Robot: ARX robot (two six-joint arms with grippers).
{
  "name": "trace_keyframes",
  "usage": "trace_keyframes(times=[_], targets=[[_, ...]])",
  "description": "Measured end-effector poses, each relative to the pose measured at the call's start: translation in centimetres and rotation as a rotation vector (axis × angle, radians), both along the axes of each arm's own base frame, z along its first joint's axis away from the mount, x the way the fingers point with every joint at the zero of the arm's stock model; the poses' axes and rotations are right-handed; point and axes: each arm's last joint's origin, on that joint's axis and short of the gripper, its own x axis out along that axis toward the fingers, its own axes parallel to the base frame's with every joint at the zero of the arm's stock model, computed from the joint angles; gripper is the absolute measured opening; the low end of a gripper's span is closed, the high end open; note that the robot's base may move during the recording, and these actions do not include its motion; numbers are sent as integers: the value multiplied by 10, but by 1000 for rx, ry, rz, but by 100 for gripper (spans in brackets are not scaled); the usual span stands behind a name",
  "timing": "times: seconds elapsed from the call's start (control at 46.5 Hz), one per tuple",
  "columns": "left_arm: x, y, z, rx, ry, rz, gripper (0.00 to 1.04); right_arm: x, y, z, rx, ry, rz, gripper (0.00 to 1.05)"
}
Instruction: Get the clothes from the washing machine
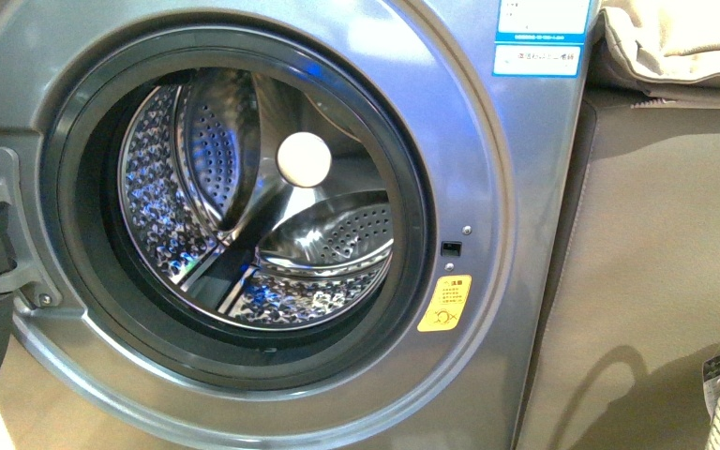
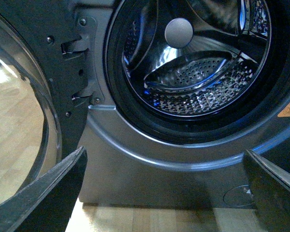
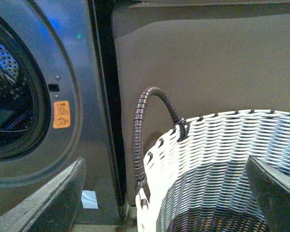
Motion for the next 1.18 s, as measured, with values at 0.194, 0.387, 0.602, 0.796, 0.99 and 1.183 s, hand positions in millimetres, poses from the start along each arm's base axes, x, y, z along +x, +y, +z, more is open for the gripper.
trace_keyframes(times=[0.194, 0.387, 0.602, 0.796, 0.99, 1.183], targets=[[0, 0, 0, 0, 0, 0, 98, 0, 0, 0, -1, 0, 0, 97], [0, 0, 0, 0, 0, 0, 98, 0, 0, 0, -1, 0, 0, 97], [0, 0, 0, 0, 0, 0, 98, 0, 0, 0, -1, 0, 0, 97], [0, 0, 0, 0, 0, 0, 98, 0, 0, 0, -1, 0, 0, 97], [0, 0, 0, 0, 0, 0, 98, 0, 0, 0, -1, 0, 0, 97], [0, 0, 0, 0, 0, 0, 98, 0, 0, 0, -1, 0, 0, 97]])
